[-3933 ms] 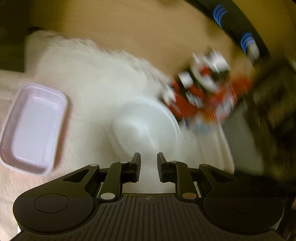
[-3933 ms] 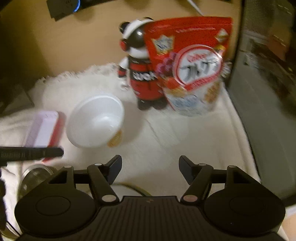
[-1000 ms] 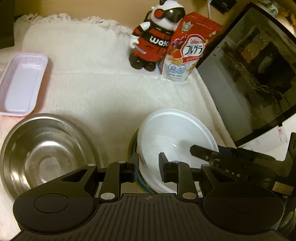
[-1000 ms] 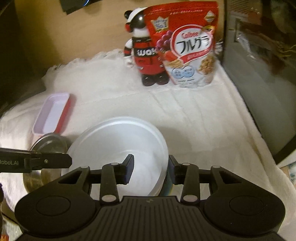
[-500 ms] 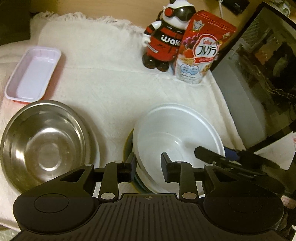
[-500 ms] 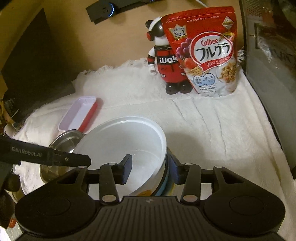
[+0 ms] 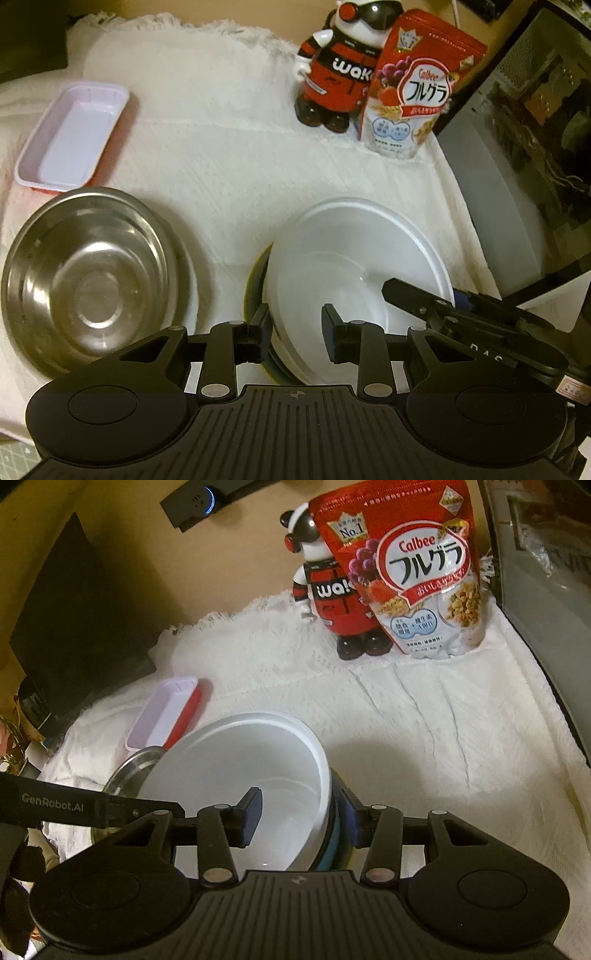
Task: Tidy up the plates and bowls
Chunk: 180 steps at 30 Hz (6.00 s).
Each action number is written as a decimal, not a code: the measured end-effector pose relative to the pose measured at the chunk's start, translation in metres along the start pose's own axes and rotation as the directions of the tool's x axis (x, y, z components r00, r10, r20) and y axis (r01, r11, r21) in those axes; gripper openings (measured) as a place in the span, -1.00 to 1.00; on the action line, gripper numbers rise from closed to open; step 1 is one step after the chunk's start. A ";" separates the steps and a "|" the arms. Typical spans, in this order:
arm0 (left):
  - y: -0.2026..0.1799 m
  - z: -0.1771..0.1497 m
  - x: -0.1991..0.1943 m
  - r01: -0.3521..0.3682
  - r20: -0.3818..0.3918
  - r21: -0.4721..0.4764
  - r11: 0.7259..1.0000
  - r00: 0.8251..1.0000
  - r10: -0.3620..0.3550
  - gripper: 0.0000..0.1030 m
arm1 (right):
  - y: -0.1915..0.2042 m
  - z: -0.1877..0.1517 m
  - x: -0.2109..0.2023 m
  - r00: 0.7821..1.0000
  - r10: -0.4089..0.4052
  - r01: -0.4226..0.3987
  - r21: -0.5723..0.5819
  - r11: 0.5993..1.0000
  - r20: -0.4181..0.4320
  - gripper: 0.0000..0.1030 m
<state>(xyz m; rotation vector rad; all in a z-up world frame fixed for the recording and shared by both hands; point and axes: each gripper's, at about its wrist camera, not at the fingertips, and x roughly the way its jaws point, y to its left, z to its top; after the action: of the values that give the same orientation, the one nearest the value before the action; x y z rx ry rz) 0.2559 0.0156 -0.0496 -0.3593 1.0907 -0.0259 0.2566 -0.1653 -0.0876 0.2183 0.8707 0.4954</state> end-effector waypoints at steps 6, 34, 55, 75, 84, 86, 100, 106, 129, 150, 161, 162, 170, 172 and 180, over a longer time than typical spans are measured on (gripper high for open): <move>0.010 0.006 0.002 0.016 0.016 -0.005 1.000 1.000 -0.016 -0.39 | 0.002 0.001 0.004 0.998 -0.055 0.055 -0.007 0.998 -0.017 -0.11; 0.030 0.009 -0.001 0.059 -0.013 -0.021 0.998 0.998 -0.059 -0.35 | 0.020 0.010 -0.008 0.984 -0.174 0.165 -0.148 0.975 -0.050 -0.10; 0.011 0.023 0.038 -0.017 -0.129 0.118 0.993 0.991 0.032 -0.29 | -0.015 0.001 0.037 0.966 -0.078 0.090 0.036 0.995 -0.247 -0.02; 0.016 0.035 0.057 0.067 -0.256 0.098 0.993 0.966 -0.040 -0.06 | -0.024 -0.006 0.058 0.944 0.045 0.025 0.206 0.978 -0.327 0.06; 0.005 0.029 0.062 0.068 -0.249 0.138 0.988 0.968 -0.032 0.29 | -0.020 -0.009 0.063 0.947 0.069 0.006 0.232 0.973 -0.314 0.17; 0.006 0.028 0.065 0.068 -0.244 0.124 0.990 0.969 -0.036 0.27 | -0.019 -0.010 0.063 0.947 0.077 -0.002 0.236 0.972 -0.311 0.22; 0.022 0.049 0.066 0.056 -0.227 0.040 0.998 0.973 -0.046 0.27 | -0.007 0.013 0.076 0.951 0.080 -0.021 0.196 0.980 -0.298 0.20; 0.031 0.059 0.075 0.038 -0.248 0.033 0.999 0.968 -0.029 0.22 | -0.009 0.025 0.096 0.944 0.086 -0.026 0.188 0.982 -0.318 0.20; 0.025 0.070 0.078 0.014 -0.263 0.066 0.998 0.965 0.004 0.18 | -0.023 0.028 0.093 0.965 0.077 -0.014 0.244 0.970 -0.249 0.21; 0.021 0.063 0.075 -0.002 -0.228 0.101 0.995 0.973 0.025 0.23 | -0.018 0.020 0.094 0.954 0.121 -0.049 0.254 0.966 -0.275 0.21; 0.022 0.064 0.075 0.010 -0.240 0.110 0.994 0.971 0.017 0.23 | -0.019 0.021 0.094 0.954 0.121 -0.053 0.241 0.969 -0.275 0.21; 0.021 0.064 0.075 0.010 -0.239 0.109 0.994 0.971 0.017 0.23 | -0.018 0.021 0.094 0.954 0.118 -0.052 0.237 0.970 -0.274 0.21; 0.023 0.065 0.075 0.016 -0.239 0.097 0.995 0.971 0.008 0.23 | -0.013 0.028 0.090 0.968 0.059 -0.017 0.170 0.985 -0.245 0.21; 0.023 0.065 0.075 0.016 -0.239 0.096 0.995 0.971 0.008 0.23 | -0.012 0.029 0.093 0.965 0.061 -0.017 0.168 0.986 -0.256 0.21; 0.023 0.066 0.075 0.015 -0.241 0.092 0.996 0.971 0.008 0.23 | -0.013 0.027 0.095 0.956 0.077 -0.017 0.208 0.978 -0.283 0.21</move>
<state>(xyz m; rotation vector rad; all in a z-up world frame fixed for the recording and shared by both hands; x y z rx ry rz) 0.3446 0.0408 -0.0946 -0.2783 1.3247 -0.1266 0.3332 -0.1284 -0.1398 0.3606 1.2079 0.4897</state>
